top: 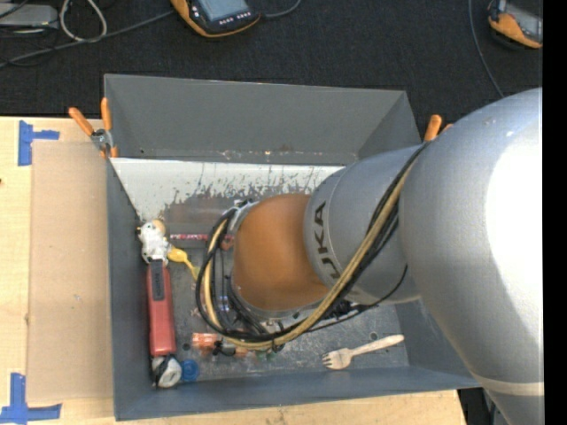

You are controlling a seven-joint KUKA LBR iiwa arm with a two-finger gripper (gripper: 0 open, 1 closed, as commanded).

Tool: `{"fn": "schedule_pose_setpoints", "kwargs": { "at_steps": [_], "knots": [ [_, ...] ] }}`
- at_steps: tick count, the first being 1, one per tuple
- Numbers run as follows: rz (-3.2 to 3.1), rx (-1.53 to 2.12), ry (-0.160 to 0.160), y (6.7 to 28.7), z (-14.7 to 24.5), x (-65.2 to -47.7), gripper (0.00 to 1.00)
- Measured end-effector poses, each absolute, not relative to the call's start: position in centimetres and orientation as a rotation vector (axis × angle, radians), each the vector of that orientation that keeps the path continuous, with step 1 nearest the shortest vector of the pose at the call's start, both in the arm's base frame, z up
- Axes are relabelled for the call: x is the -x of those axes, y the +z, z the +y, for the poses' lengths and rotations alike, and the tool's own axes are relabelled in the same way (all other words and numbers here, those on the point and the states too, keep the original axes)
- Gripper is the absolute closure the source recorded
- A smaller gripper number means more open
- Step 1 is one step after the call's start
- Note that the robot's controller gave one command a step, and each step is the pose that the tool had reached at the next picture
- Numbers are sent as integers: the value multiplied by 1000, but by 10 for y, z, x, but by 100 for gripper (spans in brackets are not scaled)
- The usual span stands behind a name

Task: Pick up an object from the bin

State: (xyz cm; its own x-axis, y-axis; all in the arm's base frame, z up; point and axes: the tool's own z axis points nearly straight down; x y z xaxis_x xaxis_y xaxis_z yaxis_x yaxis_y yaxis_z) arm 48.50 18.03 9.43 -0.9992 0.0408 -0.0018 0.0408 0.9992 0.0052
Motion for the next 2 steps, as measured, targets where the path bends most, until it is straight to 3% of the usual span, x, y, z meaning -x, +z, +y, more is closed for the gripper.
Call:
{"fn": "schedule_pose_setpoints", "kwargs": {
  "at_steps": [1,2],
  "knots": [
    [3139,-65,8,94,180,-485,100],
    [3145,-54,6,170,182,-486,100]
  ]
}}
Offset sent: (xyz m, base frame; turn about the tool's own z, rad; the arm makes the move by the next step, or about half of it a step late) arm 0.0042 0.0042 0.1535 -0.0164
